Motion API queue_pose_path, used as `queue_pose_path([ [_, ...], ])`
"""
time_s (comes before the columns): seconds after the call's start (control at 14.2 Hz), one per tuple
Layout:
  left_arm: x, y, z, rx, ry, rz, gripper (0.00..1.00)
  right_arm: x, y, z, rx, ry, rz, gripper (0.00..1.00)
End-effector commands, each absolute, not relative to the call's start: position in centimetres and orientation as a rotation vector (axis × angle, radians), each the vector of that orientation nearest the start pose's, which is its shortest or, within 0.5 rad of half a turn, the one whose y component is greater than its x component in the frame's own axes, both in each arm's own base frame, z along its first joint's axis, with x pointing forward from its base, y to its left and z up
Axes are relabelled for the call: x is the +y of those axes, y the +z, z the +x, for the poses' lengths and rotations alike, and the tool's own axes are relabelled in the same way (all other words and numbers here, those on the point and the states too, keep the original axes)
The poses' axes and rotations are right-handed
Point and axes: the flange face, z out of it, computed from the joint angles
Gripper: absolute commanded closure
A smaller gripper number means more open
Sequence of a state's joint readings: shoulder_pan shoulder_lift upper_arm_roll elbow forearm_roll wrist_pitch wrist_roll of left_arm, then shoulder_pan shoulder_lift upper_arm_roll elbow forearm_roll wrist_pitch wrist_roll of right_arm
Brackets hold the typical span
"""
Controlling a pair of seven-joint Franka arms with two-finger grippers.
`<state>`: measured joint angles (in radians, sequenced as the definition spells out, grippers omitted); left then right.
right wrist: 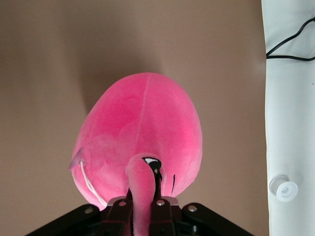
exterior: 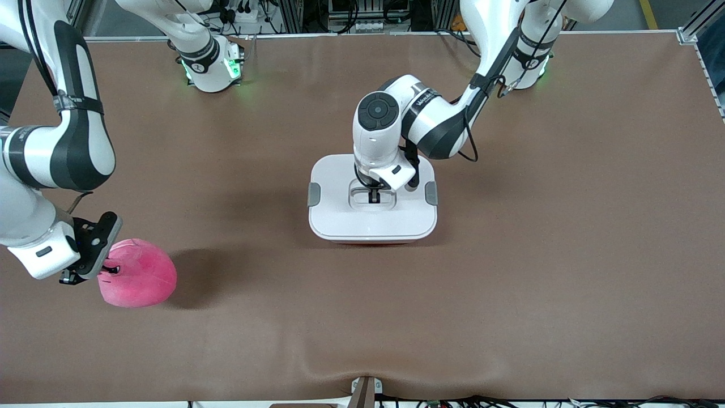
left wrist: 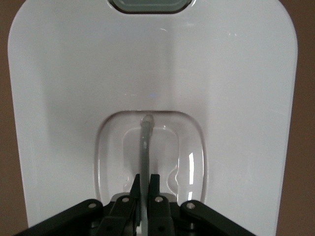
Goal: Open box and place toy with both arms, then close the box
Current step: 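Lift the white lid off the box with the left gripper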
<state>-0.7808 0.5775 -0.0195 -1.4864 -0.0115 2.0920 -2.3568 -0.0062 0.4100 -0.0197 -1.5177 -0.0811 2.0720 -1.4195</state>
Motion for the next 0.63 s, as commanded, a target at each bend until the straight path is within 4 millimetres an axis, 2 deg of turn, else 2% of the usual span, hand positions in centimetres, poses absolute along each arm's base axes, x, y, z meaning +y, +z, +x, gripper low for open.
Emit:
queue_pose_path([
  [0.0,-50.37,34.73,49.10,-2.229,0.027,-2.259,1.00,-2.28,44.43,69.48,-2.162,-0.114,-2.470,1.00],
  [0.56,-50.47,34.83,48.90,-2.223,0.027,-2.256,1.00,-2.28,44.43,69.48,-2.162,-0.114,-2.470,1.00],
])
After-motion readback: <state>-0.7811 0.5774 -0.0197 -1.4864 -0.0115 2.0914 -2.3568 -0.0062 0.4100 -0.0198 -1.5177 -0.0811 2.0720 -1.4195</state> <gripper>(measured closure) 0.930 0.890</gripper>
